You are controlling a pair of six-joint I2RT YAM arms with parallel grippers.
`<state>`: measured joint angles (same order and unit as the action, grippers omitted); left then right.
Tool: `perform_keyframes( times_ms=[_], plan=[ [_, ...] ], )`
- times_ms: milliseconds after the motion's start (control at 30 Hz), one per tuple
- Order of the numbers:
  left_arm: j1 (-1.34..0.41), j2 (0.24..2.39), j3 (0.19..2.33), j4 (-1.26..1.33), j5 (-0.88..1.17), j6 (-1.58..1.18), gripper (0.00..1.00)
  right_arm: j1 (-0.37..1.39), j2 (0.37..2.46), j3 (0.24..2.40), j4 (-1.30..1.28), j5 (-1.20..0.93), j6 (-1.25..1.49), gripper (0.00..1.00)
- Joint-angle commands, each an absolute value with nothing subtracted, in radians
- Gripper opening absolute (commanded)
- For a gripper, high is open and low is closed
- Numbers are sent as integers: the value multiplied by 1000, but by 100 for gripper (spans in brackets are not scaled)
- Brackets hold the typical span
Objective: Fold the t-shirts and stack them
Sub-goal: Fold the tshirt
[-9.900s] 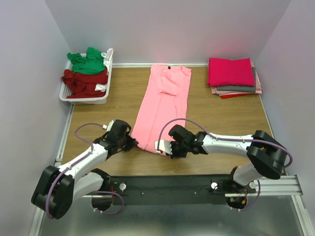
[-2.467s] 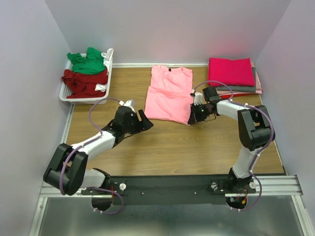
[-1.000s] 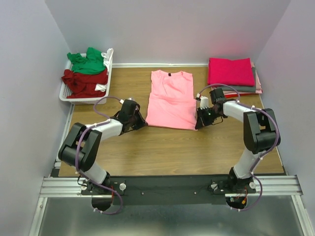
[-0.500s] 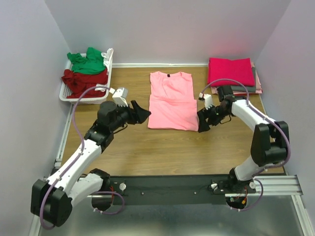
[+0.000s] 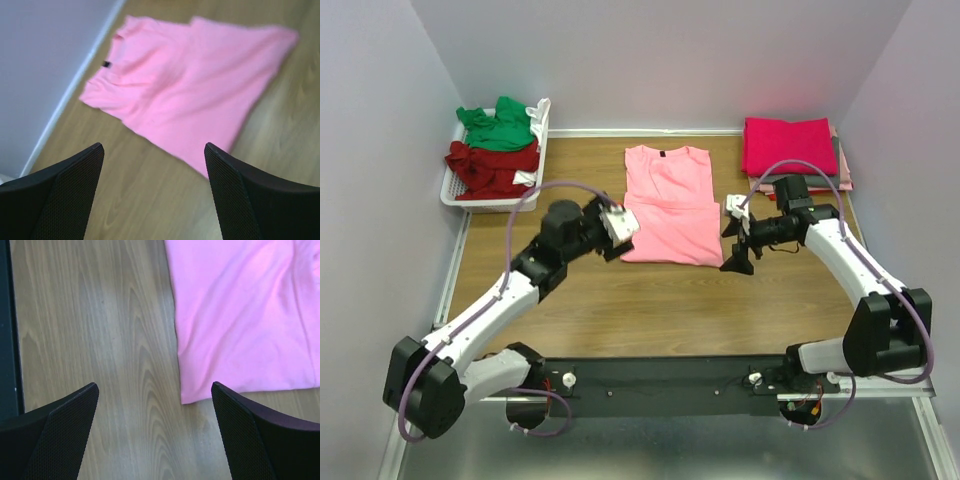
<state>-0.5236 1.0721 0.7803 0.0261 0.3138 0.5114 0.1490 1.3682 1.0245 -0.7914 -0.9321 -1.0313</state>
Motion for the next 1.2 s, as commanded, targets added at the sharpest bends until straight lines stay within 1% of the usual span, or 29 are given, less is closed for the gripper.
perform_keyframes(
  times_ms=[0,133,300,467,667,800,967,1167],
  plan=[
    [-620,991,652,-23,221,846,89,153,1381,965,-750,-893,-1149,100],
    [-657,884,542,20,178,880,91,153,1361,904,-588,-842,-1033,100],
    [-675,897,494,17,149,928,93,158,1348,851,-523,-813,-1008,100],
    [-686,1014,512,25,127,931,91,166,1332,831,-468,-759,-974,100],
    [-686,1179,572,2,150,927,81,175,1295,811,-443,-758,-953,100],
    [-686,1281,586,54,144,900,77,178,1295,805,-443,-767,-951,100],
    [-686,1380,581,130,134,893,74,184,1304,801,-446,-775,-951,100],
    [-675,1446,587,212,97,908,73,195,1316,798,-446,-773,-951,100]
  ],
)
